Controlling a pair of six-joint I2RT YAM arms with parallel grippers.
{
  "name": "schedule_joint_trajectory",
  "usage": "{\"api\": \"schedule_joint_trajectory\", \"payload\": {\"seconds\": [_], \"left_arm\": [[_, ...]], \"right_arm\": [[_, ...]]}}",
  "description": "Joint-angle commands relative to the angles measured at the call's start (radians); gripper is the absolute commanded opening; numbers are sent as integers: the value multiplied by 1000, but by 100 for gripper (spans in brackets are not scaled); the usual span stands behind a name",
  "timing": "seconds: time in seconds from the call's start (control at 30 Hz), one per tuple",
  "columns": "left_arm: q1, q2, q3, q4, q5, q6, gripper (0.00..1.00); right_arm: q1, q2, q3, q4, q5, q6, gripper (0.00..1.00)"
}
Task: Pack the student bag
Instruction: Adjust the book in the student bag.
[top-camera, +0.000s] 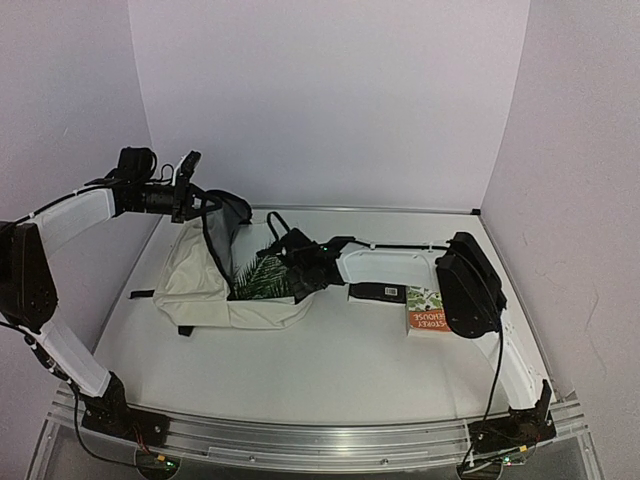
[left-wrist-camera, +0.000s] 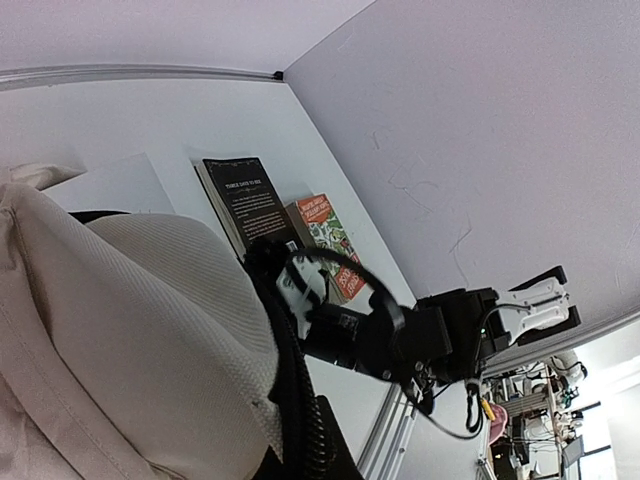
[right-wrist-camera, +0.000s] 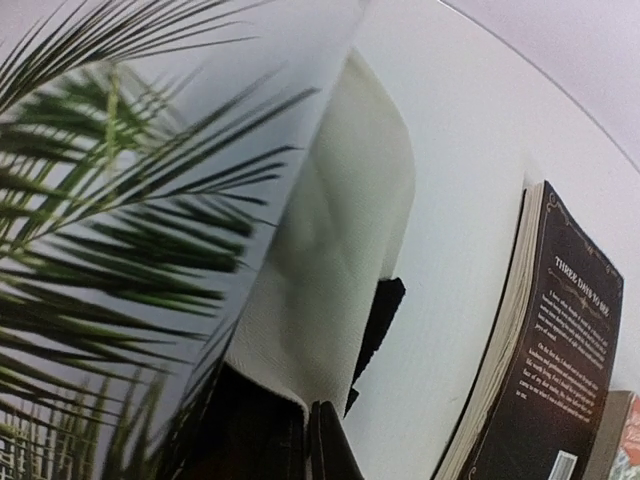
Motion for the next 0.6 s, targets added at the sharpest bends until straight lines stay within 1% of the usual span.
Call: {"api": "schedule_joint_trajectory", "payload": {"seconds": [0.0,0.13,0.3,0.47,0.57], "left_arm": [[25,-116,53,22,50,33,0],[43,-155,72,25,58,40,0],[50,-175,99,28,37,47,0],[51,-140,140,26,20,4,0],[51,-115,171,16,4,-23,0]], "right_arm": [[-161,-195,-61,243,-137,164,0],[-232,-270,-104,386,-346,215,0],[-238,-389,-161,524,-501,184,0],[-214,-540,-306,614,-544,113,0],[-172,-607,-383,617,-544,30,0]]}}
